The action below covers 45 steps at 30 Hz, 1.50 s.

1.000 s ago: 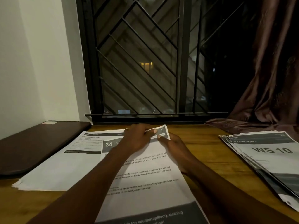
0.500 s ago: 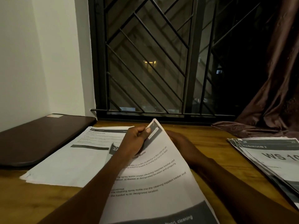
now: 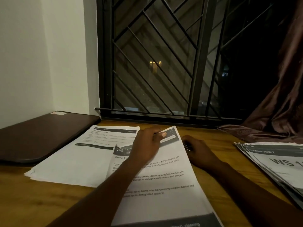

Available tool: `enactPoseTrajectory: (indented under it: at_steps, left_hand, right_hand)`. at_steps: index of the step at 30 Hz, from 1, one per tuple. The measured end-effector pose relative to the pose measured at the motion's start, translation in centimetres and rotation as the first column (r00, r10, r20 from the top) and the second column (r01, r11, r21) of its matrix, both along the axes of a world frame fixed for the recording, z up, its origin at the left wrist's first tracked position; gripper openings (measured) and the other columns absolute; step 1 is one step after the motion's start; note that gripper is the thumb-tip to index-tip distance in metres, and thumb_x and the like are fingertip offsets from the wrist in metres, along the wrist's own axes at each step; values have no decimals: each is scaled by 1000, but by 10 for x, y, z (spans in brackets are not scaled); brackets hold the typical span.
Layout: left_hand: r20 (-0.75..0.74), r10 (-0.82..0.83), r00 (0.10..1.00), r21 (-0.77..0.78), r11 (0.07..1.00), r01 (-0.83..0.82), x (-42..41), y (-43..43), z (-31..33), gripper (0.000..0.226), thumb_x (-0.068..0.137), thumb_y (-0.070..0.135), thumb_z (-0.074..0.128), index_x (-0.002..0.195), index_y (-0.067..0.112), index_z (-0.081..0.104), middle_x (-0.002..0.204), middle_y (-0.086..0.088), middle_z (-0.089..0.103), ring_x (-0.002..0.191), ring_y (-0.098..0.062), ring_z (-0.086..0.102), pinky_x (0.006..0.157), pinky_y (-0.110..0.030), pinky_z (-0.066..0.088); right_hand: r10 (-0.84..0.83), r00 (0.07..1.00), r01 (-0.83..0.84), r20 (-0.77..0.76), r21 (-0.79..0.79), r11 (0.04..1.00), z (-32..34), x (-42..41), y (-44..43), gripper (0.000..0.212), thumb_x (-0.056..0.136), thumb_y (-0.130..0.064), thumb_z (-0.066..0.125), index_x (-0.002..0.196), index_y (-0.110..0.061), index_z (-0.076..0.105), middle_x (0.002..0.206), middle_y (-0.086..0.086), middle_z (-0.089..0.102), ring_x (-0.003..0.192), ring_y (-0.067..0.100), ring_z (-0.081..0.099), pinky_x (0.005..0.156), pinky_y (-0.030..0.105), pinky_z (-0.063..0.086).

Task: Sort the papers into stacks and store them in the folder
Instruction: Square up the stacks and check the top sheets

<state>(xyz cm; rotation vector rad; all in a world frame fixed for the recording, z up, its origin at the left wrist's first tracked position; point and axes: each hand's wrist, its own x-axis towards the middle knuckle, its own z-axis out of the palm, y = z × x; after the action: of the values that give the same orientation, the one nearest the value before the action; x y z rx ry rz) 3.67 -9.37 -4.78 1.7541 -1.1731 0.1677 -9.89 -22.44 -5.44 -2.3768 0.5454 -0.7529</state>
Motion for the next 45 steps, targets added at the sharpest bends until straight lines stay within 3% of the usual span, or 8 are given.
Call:
enactPoseTrajectory:
  at_steps: [2,5,8,12,22,34,40,45]
  left_hand:
    - [55,44,998,45,998,-46,-3,-2,-1,31,98,39,53,68,29,54,66,8,56,67,-11,55,62,-24,33]
    - [183,135,974,96,983,-154,-6,-3,-2,41,97,43,52,60,30,42,61,9,50,64,-14,52,60,-26,32]
    - [314,185,931,116,966,-231,-7,-3,-2,31,98,42,50,73,25,54,75,-2,64,80,-24,62,69,-29,36]
    - [442,197,875,127,952,-278,-11,-4,-1,31,101,42,45,94,23,68,89,0,72,86,-20,64,76,-29,36]
    - [561,186,807,125,944,-305,-10,-9,-5,26,101,38,42,98,27,65,90,2,71,87,-19,64,89,-34,40]
    - [571,165,804,-59,985,-160,-5,-11,-8,17,93,32,58,82,24,69,66,1,69,61,-23,61,72,-35,39]
    - [380,-121,917,200,979,47,-5,-5,5,37,86,59,53,108,33,67,97,10,72,87,-10,63,90,-37,42]
    - [123,-239,963,402,900,171,-4,2,17,37,69,42,83,102,28,70,95,9,69,89,-12,59,75,-30,47]
  right_hand:
    - [-68,989,30,130,276,961,8,-25,-7,18,84,-31,69,100,-26,64,93,-6,69,85,12,66,66,23,54]
    - [9,1000,-11,7,479,878,20,-46,-20,36,73,-36,73,106,-25,68,101,-1,69,94,16,67,80,29,57]
    - [98,989,-50,-109,379,924,26,-49,-17,48,62,-46,75,106,-29,70,108,-5,69,104,16,64,94,35,52]
    - [78,984,-36,-160,246,969,34,-42,-7,28,78,-27,74,103,-35,65,100,-18,64,94,1,59,73,14,46]
    - [30,993,-14,-117,141,990,35,-33,2,23,77,-28,76,95,-38,66,92,-22,64,87,-1,60,63,11,45]
    - [53,995,-37,-80,190,981,24,-13,14,29,72,-18,81,97,-30,72,93,-12,73,87,8,70,83,38,58]
    - [13,995,-10,-103,27,1000,25,-13,15,23,69,-23,83,89,-21,72,86,-6,73,80,11,68,76,38,58]
    - [21,994,-34,-104,-117,993,28,-14,21,14,77,-21,78,87,-19,70,82,-7,69,76,5,62,61,20,50]
